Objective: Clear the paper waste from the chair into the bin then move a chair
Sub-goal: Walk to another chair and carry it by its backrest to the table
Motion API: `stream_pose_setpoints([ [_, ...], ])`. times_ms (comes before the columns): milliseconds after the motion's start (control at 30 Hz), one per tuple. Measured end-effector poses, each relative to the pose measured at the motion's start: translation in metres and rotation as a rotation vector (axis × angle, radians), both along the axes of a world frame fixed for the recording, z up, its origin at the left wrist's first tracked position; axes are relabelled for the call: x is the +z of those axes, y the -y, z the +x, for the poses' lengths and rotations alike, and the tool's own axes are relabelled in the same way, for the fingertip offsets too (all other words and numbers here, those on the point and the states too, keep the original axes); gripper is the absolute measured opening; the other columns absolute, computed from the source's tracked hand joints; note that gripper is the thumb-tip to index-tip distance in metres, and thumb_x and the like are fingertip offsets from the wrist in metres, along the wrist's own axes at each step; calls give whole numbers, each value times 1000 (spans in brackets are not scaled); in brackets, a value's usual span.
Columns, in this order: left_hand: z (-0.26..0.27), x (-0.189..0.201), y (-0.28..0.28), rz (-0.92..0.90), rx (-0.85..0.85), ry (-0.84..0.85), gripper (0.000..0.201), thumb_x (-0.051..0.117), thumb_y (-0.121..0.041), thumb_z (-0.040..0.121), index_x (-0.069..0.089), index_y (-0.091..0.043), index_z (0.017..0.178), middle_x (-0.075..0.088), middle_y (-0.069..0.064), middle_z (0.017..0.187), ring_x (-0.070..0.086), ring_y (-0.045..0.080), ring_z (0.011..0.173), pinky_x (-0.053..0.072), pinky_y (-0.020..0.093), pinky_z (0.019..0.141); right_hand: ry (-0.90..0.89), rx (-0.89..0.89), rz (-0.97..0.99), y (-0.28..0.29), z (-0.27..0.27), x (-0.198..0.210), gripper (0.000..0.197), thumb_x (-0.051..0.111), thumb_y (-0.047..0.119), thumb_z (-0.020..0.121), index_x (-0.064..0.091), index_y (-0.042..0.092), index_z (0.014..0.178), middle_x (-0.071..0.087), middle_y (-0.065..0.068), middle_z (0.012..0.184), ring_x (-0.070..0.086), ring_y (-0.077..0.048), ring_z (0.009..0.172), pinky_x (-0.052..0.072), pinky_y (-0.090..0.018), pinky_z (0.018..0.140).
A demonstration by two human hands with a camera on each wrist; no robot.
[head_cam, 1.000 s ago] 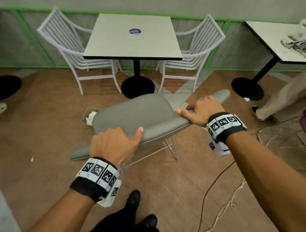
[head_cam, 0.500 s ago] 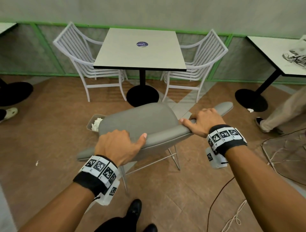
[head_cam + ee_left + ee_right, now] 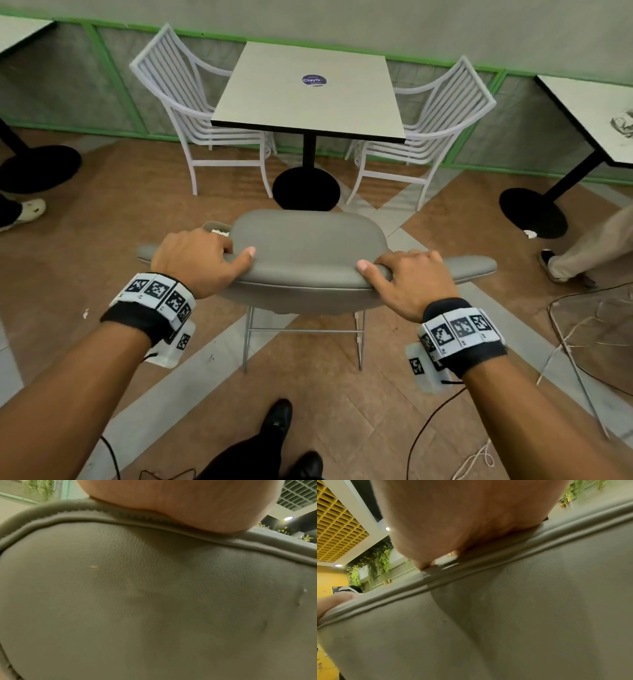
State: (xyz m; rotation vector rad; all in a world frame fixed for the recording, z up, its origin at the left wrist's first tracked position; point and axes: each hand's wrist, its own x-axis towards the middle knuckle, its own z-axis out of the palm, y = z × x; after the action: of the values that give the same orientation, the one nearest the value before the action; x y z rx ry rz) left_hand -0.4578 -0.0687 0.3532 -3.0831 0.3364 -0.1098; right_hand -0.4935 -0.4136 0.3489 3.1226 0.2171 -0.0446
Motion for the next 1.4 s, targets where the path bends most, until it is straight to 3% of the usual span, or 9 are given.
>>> stream_pose_setpoints([
  [167, -17, -10, 8, -16, 77, 98, 59, 24, -59, 90, 54, -19, 59, 56, -3, 57, 50, 22, 59, 35, 36, 69, 31, -91, -33, 31, 5, 4, 88, 2, 83, 86, 74, 34, 94, 70, 2, 73, 60, -20, 76, 40, -41, 88],
  [267, -15, -14, 7, -62, 92, 93, 52, 27, -53, 89, 51, -18, 59, 56, 1, 59, 50, 27, 58, 38, 36, 65, 76, -105, -26, 41, 6, -2, 87, 2, 82, 87, 76, 36, 94, 71, 4, 74, 62, -19, 78, 40, -42, 92],
  [400, -5, -12, 4, -71, 69, 97, 51, 29, -54, 85, 55, -17, 61, 53, -2, 55, 51, 27, 52, 35, 29, 54, 111, -93, -46, 43, 13, -9, 86, 4, 84, 86, 74, 35, 86, 70, 4, 74, 62, -20, 72, 45, -37, 80],
  [567, 12, -12, 3, -84, 72, 138, 50, 32, -55, 80, 68, -22, 72, 62, -1, 62, 58, 27, 59, 29, 29, 56, 148, -160, -21, 43, 27, -12, 79, 9, 84, 84, 69, 34, 73, 65, 5, 68, 59, -23, 69, 37, -31, 65],
  [733, 42, -15, -6, -123, 89, 106, 52, 30, -57, 80, 69, -23, 73, 60, -2, 61, 55, 25, 58, 39, 31, 58, 137, -192, -21, 34, 53, -13, 66, 17, 85, 81, 63, 38, 70, 64, 5, 70, 61, -27, 74, 40, -30, 62],
  [933, 87, -11, -9, -106, 126, 139, 47, 35, -56, 78, 64, -21, 65, 57, -1, 57, 54, 27, 56, 26, 30, 58, 127, -207, -14, 21, 96, -7, 59, 24, 77, 82, 64, 36, 70, 61, 5, 65, 53, -23, 66, 34, -28, 58],
  [1067, 125, -11, -13, -167, 112, 156, 37, 35, -53, 78, 48, -25, 58, 44, -5, 54, 45, 25, 52, 25, 29, 58, 116, -225, -29, 16, 131, -7, 57, 29, 75, 83, 66, 34, 70, 59, 6, 65, 53, -23, 66, 33, -28, 59],
  [1233, 178, -15, -18, -144, 110, 136, 50, 34, -56, 79, 66, -19, 67, 59, 0, 59, 53, 27, 57, 38, 33, 63, 116, -239, 3, 13, 177, -4, 57, 29, 74, 83, 69, 35, 73, 64, 5, 68, 57, -24, 69, 39, -29, 59],
  [1400, 217, -10, -13, -154, 111, 141, 51, 35, -56, 78, 67, -18, 67, 62, 2, 60, 55, 30, 59, 34, 32, 63, 115, -245, -10, 14, 222, -4, 58, 26, 73, 82, 69, 35, 72, 64, 3, 68, 58, -26, 69, 41, -30, 60],
])
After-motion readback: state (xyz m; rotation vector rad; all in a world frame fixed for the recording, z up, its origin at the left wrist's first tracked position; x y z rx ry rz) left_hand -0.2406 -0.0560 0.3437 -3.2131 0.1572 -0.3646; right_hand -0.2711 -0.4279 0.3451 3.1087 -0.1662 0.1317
